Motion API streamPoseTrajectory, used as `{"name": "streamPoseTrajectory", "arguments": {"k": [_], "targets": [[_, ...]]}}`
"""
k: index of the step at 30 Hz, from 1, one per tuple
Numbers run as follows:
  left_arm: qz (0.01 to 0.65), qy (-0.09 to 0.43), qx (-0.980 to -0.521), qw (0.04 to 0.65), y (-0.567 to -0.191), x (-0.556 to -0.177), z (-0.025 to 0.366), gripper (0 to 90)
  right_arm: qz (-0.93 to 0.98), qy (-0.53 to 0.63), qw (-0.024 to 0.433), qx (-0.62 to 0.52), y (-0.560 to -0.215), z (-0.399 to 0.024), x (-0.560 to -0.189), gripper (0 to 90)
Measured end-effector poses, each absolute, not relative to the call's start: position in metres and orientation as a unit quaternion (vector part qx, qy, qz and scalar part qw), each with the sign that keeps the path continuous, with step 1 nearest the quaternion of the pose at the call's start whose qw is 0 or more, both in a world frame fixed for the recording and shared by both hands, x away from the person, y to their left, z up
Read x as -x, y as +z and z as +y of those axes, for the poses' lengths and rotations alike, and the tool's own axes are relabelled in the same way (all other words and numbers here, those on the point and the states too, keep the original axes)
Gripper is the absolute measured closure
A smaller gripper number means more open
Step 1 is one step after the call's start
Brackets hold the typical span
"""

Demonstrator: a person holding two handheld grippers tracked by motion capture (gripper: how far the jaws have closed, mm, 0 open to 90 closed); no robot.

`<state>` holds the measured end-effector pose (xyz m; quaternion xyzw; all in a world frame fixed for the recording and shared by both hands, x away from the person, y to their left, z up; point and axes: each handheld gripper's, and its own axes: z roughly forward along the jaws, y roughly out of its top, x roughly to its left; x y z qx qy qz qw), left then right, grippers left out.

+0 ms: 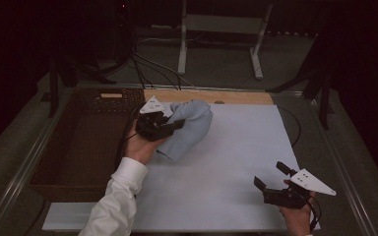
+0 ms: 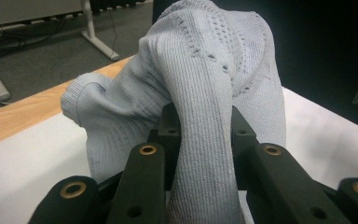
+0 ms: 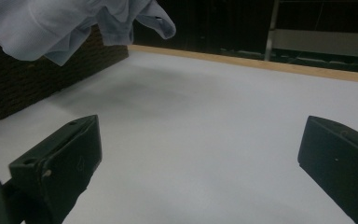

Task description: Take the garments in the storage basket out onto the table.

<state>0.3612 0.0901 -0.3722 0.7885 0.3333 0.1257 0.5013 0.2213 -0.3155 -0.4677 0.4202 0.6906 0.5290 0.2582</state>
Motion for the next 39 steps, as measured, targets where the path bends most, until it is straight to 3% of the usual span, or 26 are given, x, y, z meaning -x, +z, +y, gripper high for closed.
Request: {"name": "streamPoseTrajectory", "arguments": {"k": [39], "targets": [[0.333,0.101,-0.803,0.483,-0.414,-0.357,0.039,74.2,0.691,0.528,0.259,-0.42,-0.467,-0.316,-0.221,0.0]]}}
